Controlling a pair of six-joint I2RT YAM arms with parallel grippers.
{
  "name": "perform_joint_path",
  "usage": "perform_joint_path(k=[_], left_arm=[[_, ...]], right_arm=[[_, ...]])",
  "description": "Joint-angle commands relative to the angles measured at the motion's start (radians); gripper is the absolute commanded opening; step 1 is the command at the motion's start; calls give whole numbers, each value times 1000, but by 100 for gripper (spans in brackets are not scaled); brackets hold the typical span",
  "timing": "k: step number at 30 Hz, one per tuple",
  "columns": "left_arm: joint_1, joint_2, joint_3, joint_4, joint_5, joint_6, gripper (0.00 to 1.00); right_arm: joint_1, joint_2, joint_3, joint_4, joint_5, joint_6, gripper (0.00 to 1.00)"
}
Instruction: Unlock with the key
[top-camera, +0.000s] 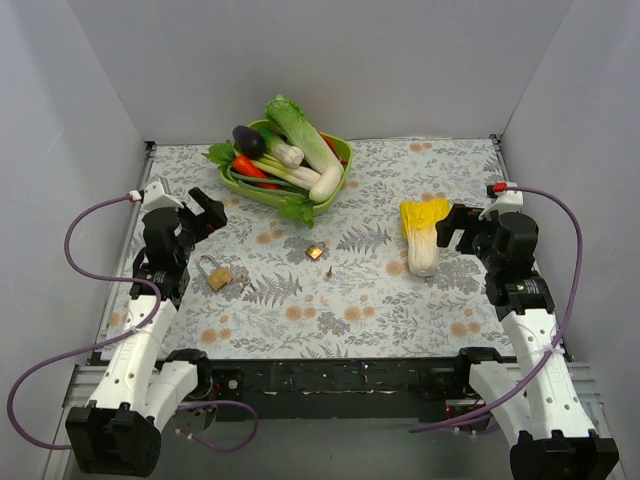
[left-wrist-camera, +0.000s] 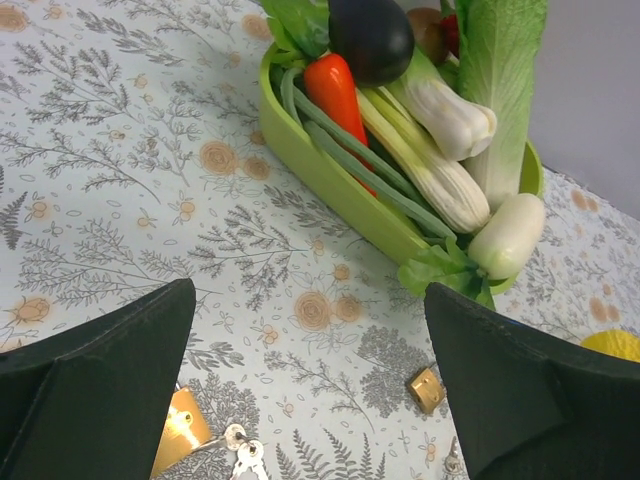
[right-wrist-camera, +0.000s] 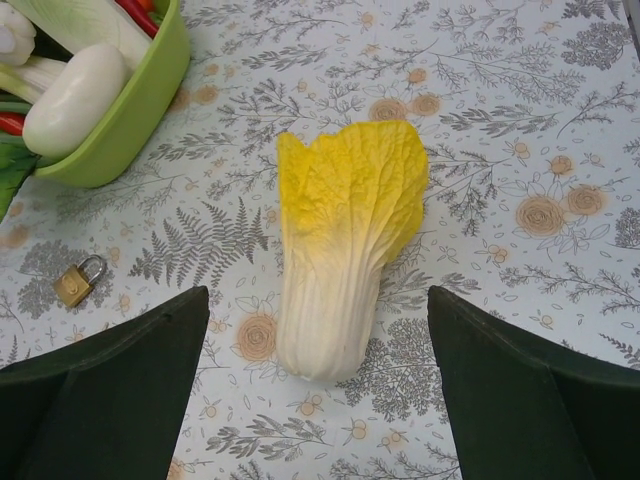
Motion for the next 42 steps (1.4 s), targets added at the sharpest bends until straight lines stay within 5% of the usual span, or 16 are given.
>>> perform_joint_path(k=[1,9,15,18,31,34,38,42], left_arm=[[4,49,28,-50,-114,-5,98],[-48,203,94,-237,-304,-60,98],[-252,247,79,-233,-173,90,87],[-271,302,68,-269,-105,132,77],[-289,416,77,-351,-28,-100,67],[-270,330,66,-288,-41,-115,73],[-40,313,86,-194,138,-111,78],[33,328,119,-153,56,-74,89]], right_arm=[[-2,8,-8,78,-47,-23,96],[-2,25,-22,102,-68,-40,94],[-1,54,-8,98,-140,-51,91],[-2,42,-6,96,-143,-52,91],[16,57,-22,128,-284,-80,84],[134,114,6,133,-275,-95,81],[416,286,99,131,-117,-103,78],[670,468,176,255,-114,-69,74]])
